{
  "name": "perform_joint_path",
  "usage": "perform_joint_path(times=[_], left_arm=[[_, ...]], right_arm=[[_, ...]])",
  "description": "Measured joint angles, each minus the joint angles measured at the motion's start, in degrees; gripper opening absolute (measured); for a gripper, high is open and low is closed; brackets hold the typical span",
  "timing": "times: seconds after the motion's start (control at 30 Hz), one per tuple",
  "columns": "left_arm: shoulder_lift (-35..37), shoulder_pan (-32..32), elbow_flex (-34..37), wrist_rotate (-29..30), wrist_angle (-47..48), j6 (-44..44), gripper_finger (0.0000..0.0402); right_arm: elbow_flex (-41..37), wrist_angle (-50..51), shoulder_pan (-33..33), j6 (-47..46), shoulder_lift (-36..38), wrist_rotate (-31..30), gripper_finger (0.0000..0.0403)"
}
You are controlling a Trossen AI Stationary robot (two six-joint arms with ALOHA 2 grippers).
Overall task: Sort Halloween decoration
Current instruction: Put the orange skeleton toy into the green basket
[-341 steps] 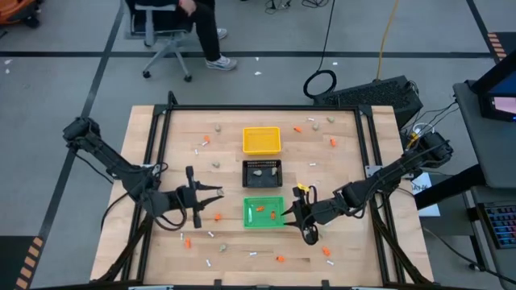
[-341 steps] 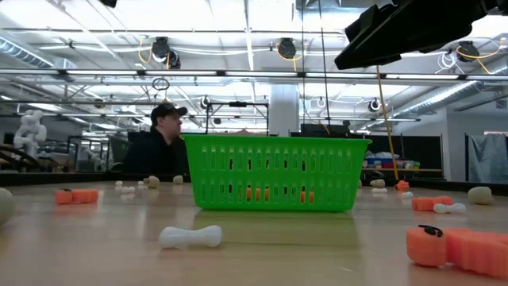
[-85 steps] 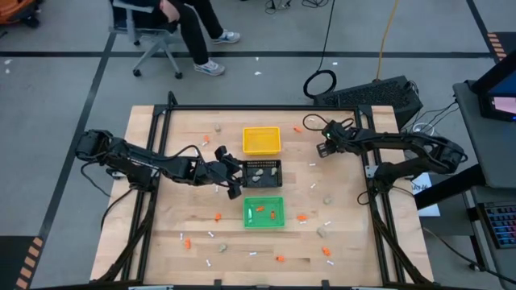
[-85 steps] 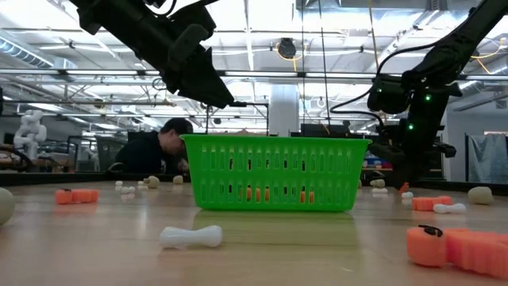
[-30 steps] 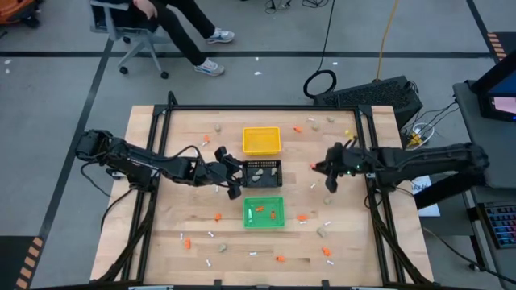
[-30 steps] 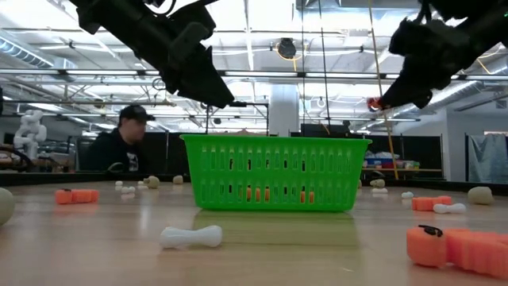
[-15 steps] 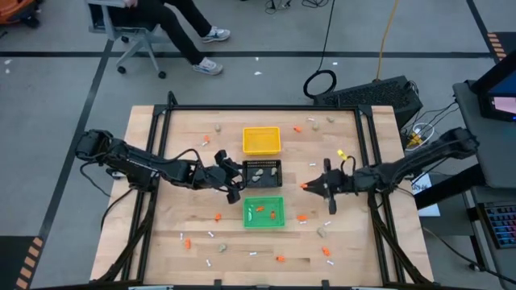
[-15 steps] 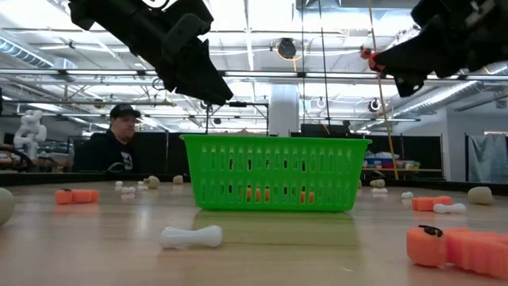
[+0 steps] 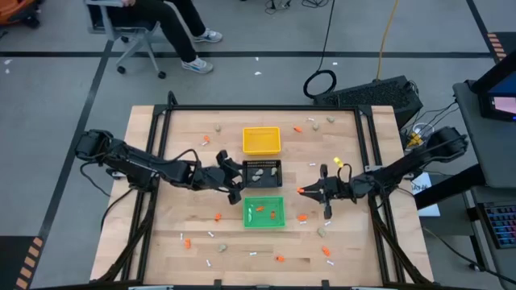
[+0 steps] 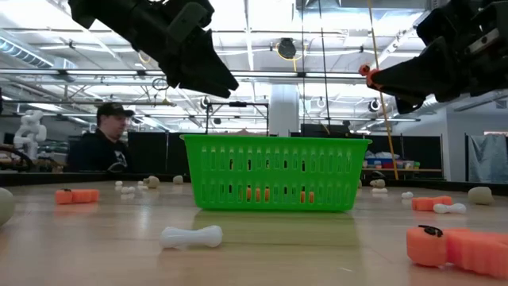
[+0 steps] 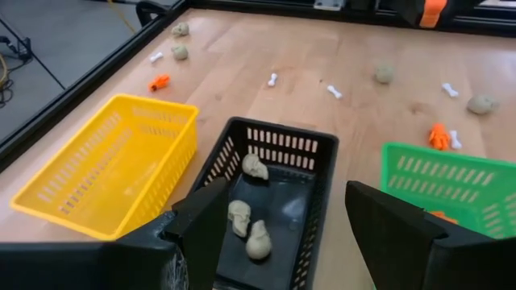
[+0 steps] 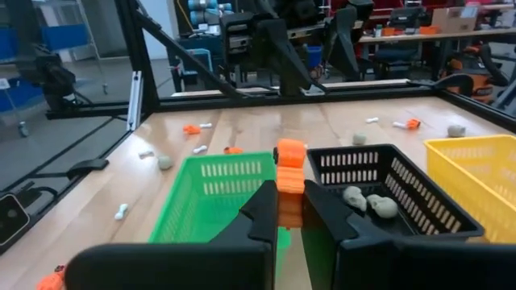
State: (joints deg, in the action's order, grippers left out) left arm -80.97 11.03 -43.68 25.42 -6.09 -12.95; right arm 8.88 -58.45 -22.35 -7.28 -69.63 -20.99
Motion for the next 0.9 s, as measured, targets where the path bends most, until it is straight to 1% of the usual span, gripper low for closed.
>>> perform_joint_path(times=[0.13,0.27,0.6,0.73,0.9], left_arm=[[0.0,0.7,0.0,0.0,0.0,0.0,0.0248],[0.0,1.1,0.0,0.0,0.0,0.1,0.0248],[0.0,2.1,0.0,0.0,0.0,0.2,0.0248],[0.0,2.1,0.0,0.0,0.1,0.1,0.0248],[0.0,2.1,0.0,0.0,0.1,-0.1,0.0248]], right_arm=[[0.0,-4.7,-1.1,0.6,-3.5,0.1,0.0018],[0.0,-6.7,-2.1,1.0,-5.7,0.2,0.0018],[0.0,-6.9,-3.0,1.6,-6.4,0.3,0.0018],[0.0,-6.9,-3.0,5.1,-6.4,0.3,0.0018],[0.0,-6.9,-3.0,13.7,-6.4,0.2,0.0018]])
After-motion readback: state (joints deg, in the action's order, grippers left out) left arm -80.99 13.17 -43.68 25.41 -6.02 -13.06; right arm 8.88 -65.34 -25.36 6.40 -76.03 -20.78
